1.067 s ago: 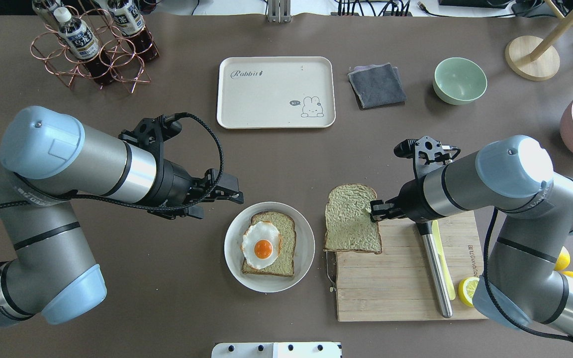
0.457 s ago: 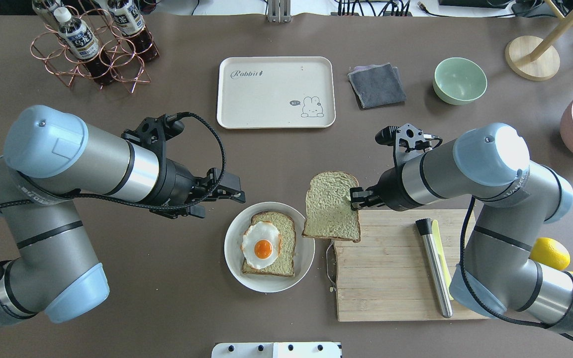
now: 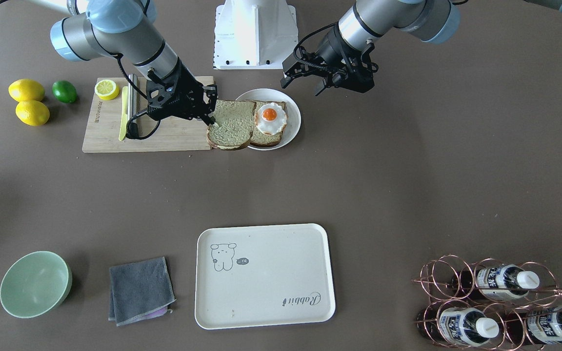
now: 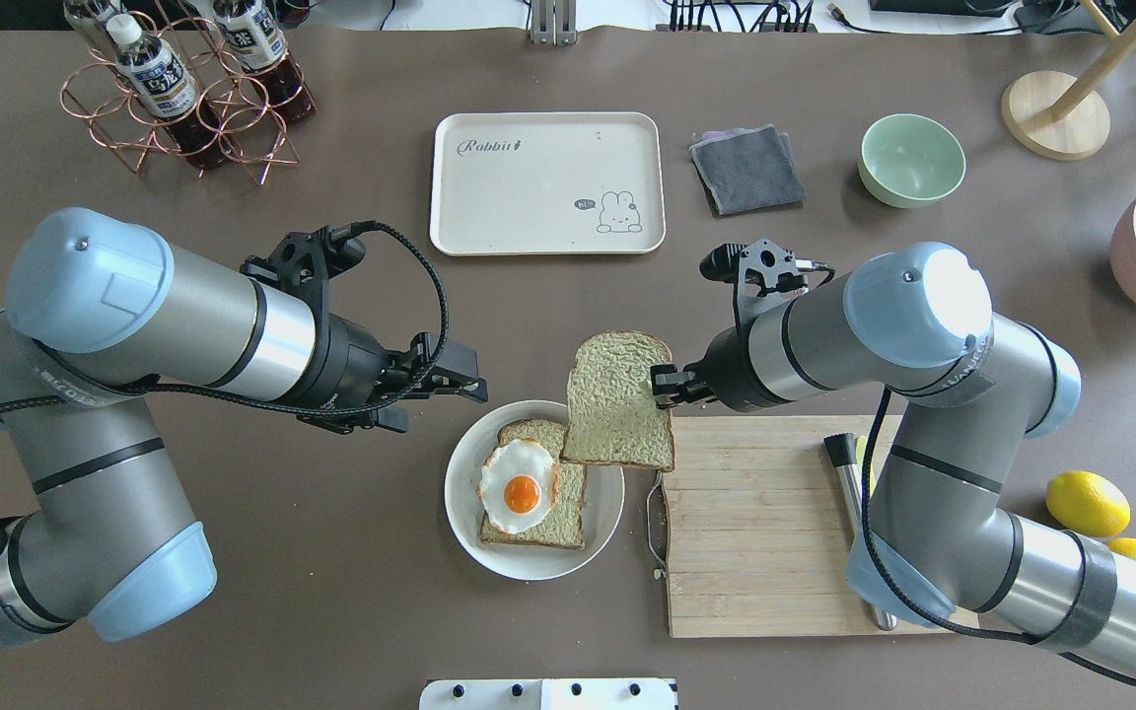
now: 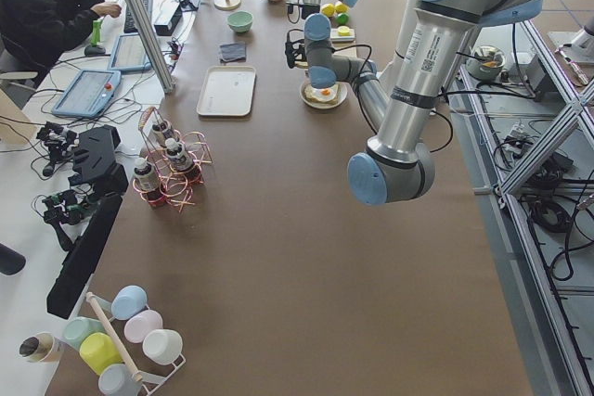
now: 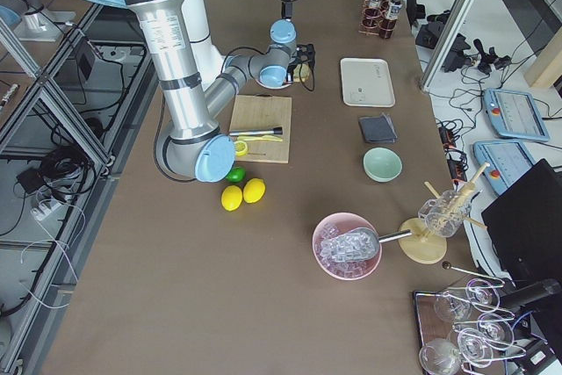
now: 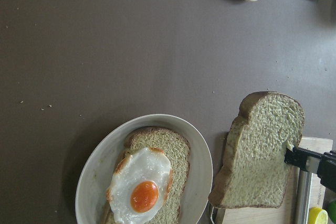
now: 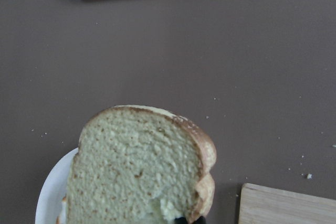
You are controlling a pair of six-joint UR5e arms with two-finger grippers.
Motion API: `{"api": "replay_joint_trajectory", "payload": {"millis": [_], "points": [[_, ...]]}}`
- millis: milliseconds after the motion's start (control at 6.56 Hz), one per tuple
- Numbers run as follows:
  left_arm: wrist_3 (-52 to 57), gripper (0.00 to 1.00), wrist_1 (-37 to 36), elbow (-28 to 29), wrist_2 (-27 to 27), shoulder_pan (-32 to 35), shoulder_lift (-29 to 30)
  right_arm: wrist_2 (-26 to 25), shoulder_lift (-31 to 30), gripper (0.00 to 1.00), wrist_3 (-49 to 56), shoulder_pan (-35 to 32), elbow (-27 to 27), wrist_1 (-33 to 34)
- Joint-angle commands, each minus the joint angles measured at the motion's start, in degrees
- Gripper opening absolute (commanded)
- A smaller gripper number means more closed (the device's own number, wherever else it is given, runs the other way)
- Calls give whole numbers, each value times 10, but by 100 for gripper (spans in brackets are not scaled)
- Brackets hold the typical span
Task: Make sandwich and place on tray
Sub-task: 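Lift the bread slice with the right gripper toward the egg plate, then lay the bread slice on top of the egg and open the right gripper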
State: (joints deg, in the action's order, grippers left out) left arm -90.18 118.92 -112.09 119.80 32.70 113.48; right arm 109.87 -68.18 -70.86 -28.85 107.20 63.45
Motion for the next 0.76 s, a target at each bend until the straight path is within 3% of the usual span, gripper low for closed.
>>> {"api": "replay_joint_trajectory", "payload": {"millis": [0,610], "points": [[0,98,0,-1,0,0,-2,-37,8,0,-20,33,-1,0],[0,98,1,-4,0,1,-7,-98,36,0,-55,92,-17,0]]}}
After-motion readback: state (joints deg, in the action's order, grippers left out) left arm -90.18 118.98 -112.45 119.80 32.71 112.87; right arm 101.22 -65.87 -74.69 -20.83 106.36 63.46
